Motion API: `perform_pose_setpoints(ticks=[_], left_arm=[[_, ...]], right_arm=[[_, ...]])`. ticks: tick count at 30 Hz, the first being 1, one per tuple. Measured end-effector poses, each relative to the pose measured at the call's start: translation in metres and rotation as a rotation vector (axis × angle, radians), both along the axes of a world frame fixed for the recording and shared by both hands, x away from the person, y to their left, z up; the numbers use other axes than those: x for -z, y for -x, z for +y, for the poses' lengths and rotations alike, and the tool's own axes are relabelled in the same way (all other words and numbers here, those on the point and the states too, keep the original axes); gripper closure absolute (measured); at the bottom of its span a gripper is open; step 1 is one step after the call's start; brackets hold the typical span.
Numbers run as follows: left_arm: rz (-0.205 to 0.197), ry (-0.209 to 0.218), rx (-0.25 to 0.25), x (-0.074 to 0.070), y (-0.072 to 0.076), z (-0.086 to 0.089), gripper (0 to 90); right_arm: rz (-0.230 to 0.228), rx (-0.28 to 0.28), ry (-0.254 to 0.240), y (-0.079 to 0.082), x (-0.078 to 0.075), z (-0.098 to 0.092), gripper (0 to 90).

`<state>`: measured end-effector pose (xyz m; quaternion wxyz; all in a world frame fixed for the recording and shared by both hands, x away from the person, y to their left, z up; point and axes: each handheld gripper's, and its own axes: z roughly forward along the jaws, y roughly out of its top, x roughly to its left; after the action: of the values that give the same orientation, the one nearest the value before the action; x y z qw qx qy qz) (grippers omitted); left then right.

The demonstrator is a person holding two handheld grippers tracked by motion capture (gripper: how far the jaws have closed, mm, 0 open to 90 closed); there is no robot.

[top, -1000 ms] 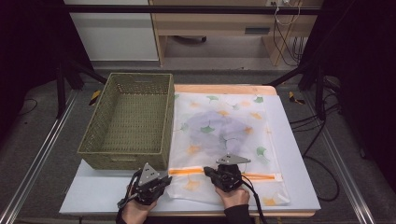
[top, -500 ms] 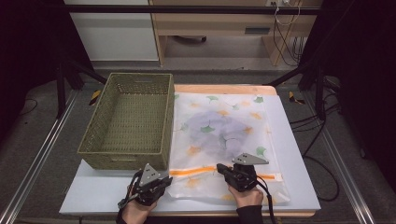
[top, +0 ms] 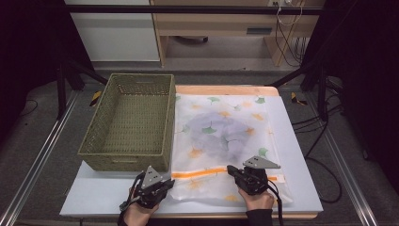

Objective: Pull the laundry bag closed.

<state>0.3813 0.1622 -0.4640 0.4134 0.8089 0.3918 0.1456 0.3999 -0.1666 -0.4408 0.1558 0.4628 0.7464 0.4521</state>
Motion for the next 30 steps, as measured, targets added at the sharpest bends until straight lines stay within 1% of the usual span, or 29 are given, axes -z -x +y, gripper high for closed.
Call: perform_pose_setpoints(ticks=[6, 9, 19, 30], left_arm=[[0.000, 0.000, -0.003, 0.000, 0.000, 0.001, 87.8], [-0.001, 0.002, -0.003, 0.000, 0.000, 0.001, 87.8], [-0.001, -0.004, -0.002, -0.001, 0.000, 0.001, 87.8], [-0.001, -0.006, -0.001, -0.001, 0.000, 0.001, 87.8]], right_arm=[[-0.002, 0.030, 0.004, 0.001, 0.001, -0.012, 89.7], [0.001, 0.045, -0.009, 0.001, 0.001, -0.020, 89.7], [0.000, 0.108, -0.021, 0.006, 0.001, -0.048, 89.7], [0.000, 0.172, -0.034, 0.011, 0.001, -0.074, 89.7]])
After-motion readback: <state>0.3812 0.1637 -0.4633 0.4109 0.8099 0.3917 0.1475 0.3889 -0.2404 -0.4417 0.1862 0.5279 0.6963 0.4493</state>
